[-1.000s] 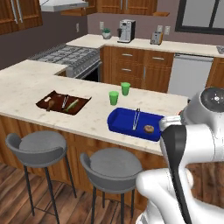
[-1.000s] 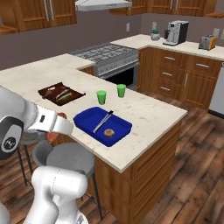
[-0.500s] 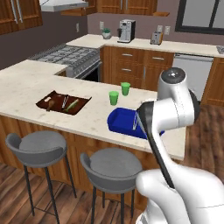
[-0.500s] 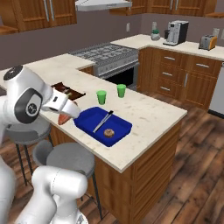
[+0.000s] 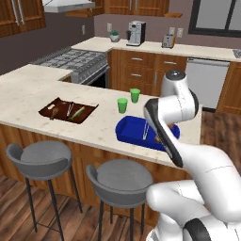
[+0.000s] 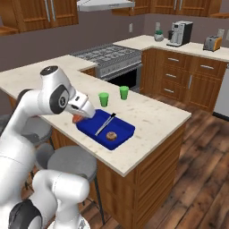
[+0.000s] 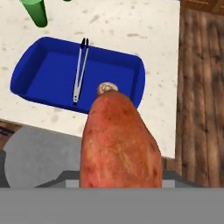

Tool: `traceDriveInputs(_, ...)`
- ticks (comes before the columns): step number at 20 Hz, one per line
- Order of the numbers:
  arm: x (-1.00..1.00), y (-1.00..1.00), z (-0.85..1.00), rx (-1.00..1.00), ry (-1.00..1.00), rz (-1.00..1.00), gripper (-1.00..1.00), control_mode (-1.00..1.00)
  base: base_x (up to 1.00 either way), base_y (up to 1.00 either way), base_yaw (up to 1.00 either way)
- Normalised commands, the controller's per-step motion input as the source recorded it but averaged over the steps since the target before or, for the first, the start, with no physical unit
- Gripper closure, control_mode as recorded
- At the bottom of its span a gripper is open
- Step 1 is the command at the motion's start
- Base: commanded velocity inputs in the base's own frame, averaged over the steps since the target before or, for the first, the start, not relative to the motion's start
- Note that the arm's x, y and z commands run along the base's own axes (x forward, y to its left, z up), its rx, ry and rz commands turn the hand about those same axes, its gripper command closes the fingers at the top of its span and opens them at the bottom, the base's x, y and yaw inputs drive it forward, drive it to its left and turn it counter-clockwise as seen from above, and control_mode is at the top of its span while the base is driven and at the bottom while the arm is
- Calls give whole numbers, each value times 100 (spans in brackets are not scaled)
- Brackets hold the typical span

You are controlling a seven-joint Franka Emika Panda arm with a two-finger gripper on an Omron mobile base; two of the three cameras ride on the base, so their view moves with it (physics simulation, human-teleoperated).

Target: Gather the sweet potato and mushroom from the fridge and place them on a tray on the dining counter. Then gather the chicken drumstick and fish from the fridge and place them on the other tray.

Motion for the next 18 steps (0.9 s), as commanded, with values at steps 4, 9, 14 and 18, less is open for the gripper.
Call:
traceDriveInputs(4, 64, 3, -48, 3, 8, 0, 100, -100, 0, 0, 0)
traceDriveInputs(9, 59, 16, -31, 0, 7, 0, 100, -100, 0, 0, 0)
traceDriveInputs(14, 49, 16, -29, 0, 4, 0, 100, -100, 0, 0, 0)
traceDriveInputs(18, 47, 10, -47, 0, 2, 0, 100, -100, 0, 0, 0)
